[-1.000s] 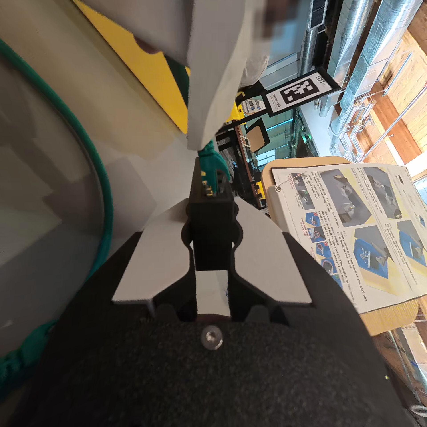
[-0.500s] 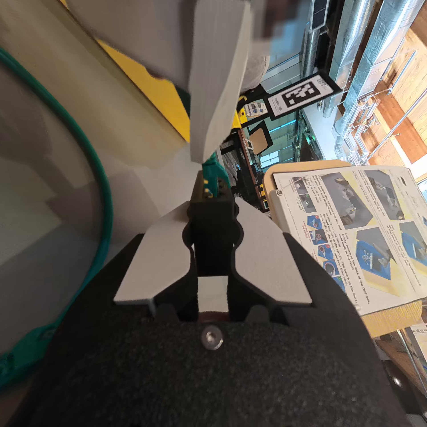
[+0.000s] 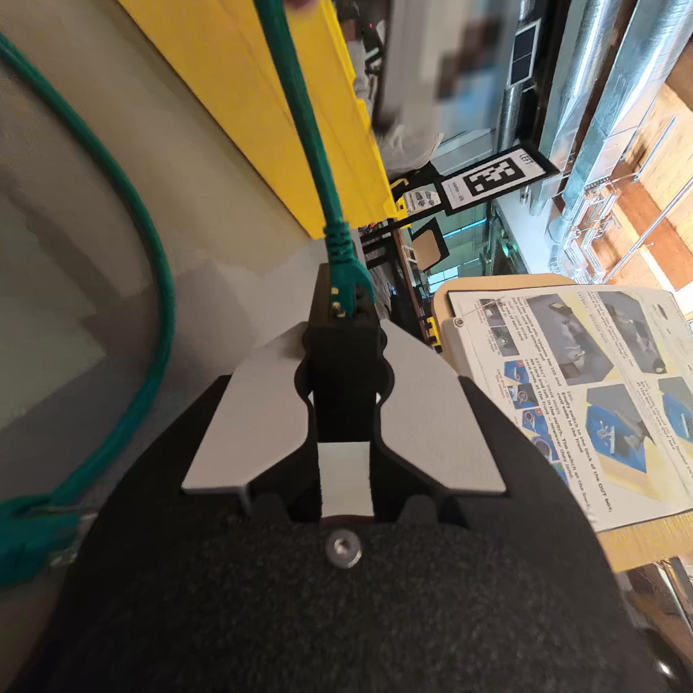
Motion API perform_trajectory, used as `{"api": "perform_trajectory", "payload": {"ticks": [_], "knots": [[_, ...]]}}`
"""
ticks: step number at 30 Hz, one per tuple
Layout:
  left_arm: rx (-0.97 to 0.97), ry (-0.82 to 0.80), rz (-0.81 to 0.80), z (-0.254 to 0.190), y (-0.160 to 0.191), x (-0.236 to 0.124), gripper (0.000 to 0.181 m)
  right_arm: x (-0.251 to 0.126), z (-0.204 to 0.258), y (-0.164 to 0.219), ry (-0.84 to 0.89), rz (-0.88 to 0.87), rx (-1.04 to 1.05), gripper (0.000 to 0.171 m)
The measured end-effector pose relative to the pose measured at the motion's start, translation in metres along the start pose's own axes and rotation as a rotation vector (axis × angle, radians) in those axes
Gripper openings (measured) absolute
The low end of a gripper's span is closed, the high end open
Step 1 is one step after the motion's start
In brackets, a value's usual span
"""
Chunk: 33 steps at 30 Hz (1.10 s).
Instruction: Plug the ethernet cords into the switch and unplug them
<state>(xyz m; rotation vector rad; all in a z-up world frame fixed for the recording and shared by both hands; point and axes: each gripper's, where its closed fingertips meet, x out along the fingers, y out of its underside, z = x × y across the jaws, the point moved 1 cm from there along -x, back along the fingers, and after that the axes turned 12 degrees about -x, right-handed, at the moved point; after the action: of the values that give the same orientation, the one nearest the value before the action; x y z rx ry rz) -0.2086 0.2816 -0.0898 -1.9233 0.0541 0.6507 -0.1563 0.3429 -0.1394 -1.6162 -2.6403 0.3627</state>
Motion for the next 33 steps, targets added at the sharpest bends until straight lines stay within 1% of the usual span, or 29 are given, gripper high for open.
{"api": "perform_trajectory", "payload": {"ticks": [1, 3, 6, 8, 10, 12, 14, 15, 16, 18, 23, 27, 30, 33], "knots": [[-0.011, 0.005, -0.033, -0.002, -0.001, -0.014, 0.025, -0.001, -0.002, 0.001, 0.016, 0.001, -0.009, 0.029], [-0.026, 0.003, -0.091, -0.005, 0.007, -0.045, 0.030, -0.003, -0.008, -0.002, 0.054, -0.012, -0.011, 0.029], [-0.029, -0.069, -0.188, 0.002, 0.042, -0.096, 0.030, -0.004, -0.012, -0.002, 0.079, -0.011, -0.008, 0.029], [-0.064, -0.167, -0.231, 0.015, 0.071, -0.129, 0.030, -0.004, -0.015, -0.001, 0.096, -0.004, -0.001, 0.029], [-0.149, -0.267, -0.258, 0.033, 0.099, -0.157, 0.035, -0.003, -0.015, 0.001, 0.094, 0.003, 0.008, 0.029], [-0.268, -0.319, -0.280, 0.051, 0.120, -0.178, 0.044, -0.003, -0.015, 0.003, 0.095, 0.014, 0.002, 0.029], [-0.373, -0.312, -0.307, 0.063, 0.121, -0.194, 0.047, -0.002, -0.013, 0.002, 0.089, 0.019, -0.011, 0.029], [-0.390, -0.320, -0.333, 0.069, 0.118, -0.200, 0.047, -0.001, -0.012, 0.002, 0.085, 0.024, -0.020, 0.029], [-0.386, -0.340, -0.346, 0.076, 0.116, -0.204, 0.046, 0.000, -0.010, 0.002, 0.080, 0.029, -0.030, 0.029], [-0.363, -0.385, -0.324, 0.087, 0.118, -0.207, 0.042, 0.001, -0.007, 0.001, 0.068, 0.032, -0.047, 0.029], [-0.391, -0.372, -0.272, 0.090, 0.124, -0.194, 0.050, 0.002, -0.004, 0.001, 0.055, 0.038, -0.062, 0.029], [-0.359, -0.378, -0.248, 0.088, 0.121, -0.187, 0.053, 0.001, -0.007, 0.003, 0.061, 0.035, -0.035, 0.029], [-0.280, -0.384, -0.226, 0.096, 0.105, -0.188, 0.057, 0.001, -0.006, 0.002, 0.056, 0.032, -0.035, 0.029], [-0.113, -0.447, -0.116, 0.124, 0.074, -0.196, 0.059, 0.002, -0.003, 0.001, 0.044, 0.029, -0.047, 0.029]]}}
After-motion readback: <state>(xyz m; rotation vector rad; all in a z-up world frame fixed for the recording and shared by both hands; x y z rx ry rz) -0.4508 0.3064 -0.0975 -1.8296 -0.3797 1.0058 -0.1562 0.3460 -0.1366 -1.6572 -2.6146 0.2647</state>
